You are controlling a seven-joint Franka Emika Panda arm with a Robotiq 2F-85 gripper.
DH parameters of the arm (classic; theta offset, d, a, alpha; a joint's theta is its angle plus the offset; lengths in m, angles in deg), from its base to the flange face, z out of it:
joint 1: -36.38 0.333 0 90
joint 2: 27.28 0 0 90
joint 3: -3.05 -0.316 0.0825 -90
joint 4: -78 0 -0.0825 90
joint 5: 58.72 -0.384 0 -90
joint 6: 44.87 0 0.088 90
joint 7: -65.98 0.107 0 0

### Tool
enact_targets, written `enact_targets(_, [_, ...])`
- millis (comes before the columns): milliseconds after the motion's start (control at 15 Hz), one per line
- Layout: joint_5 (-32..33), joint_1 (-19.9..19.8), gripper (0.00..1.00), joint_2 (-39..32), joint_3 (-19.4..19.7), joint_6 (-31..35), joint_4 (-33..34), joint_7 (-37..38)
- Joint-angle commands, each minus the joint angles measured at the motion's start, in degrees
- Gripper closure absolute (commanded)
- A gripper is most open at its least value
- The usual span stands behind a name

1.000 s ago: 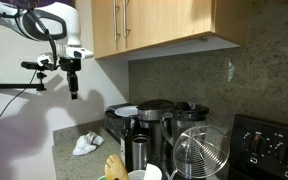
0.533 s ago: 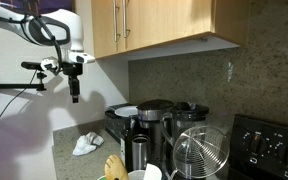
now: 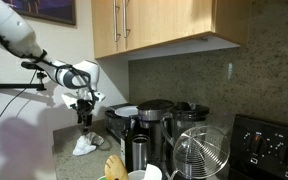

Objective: Use the white towel to wipe the white bowl

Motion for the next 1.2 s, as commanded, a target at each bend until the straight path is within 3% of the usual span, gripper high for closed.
enact_targets(0, [0.31,2.38,0.0,-12.23,-0.59,6.67,3.85,-3.47])
enact_targets(400, [-1.8,4.34,0.0,-24.2,-2.32,9.6,8.88,-9.57])
enact_targets(467, [-2.19,4.31,0.22,-25.36,-2.77,9.24,9.7,-10.31])
enact_targets(533, [-2.52,4.2,0.26,-26.41,-3.04,9.14,10.39,-10.79])
enact_targets(1133, [0.36,5.48,0.95,-28.38,-2.22,9.42,11.65,-7.65])
